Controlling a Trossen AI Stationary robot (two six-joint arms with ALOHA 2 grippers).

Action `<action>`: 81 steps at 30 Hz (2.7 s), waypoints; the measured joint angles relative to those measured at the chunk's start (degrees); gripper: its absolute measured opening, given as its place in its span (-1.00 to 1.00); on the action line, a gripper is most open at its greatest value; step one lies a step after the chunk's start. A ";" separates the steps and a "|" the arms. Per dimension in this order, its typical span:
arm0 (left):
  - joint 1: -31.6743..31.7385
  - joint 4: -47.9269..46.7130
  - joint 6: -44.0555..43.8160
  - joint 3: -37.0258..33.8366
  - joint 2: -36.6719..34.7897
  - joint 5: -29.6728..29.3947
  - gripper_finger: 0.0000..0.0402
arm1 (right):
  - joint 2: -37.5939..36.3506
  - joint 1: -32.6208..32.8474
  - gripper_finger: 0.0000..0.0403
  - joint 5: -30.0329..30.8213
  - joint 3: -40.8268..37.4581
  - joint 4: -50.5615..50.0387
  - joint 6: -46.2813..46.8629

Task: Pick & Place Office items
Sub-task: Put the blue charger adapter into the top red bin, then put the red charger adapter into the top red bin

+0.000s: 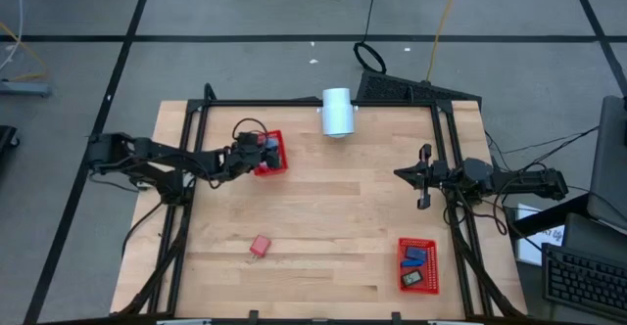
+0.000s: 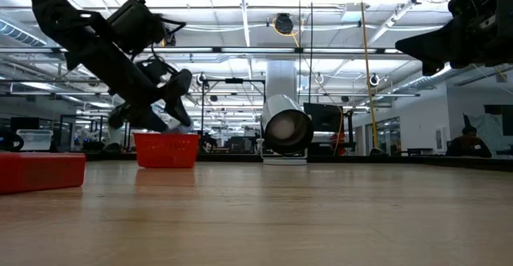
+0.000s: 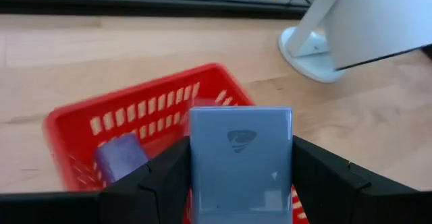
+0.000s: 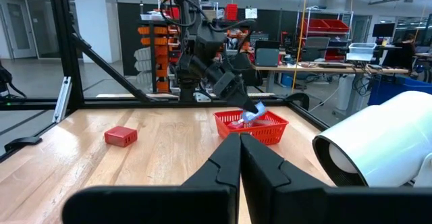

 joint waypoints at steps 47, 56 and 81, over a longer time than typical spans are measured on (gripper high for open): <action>1.14 1.94 5.39 2.62 3.68 7.59 0.60 | -0.02 -0.02 -1.00 0.00 0.00 -0.01 -0.01; 1.14 2.52 5.37 3.21 3.65 10.68 0.60 | -0.02 0.00 -1.00 0.00 0.01 -0.01 0.00; -4.76 2.67 18.84 3.26 -6.96 8.90 0.60 | -0.02 -0.01 -1.00 0.00 0.01 -0.01 -0.01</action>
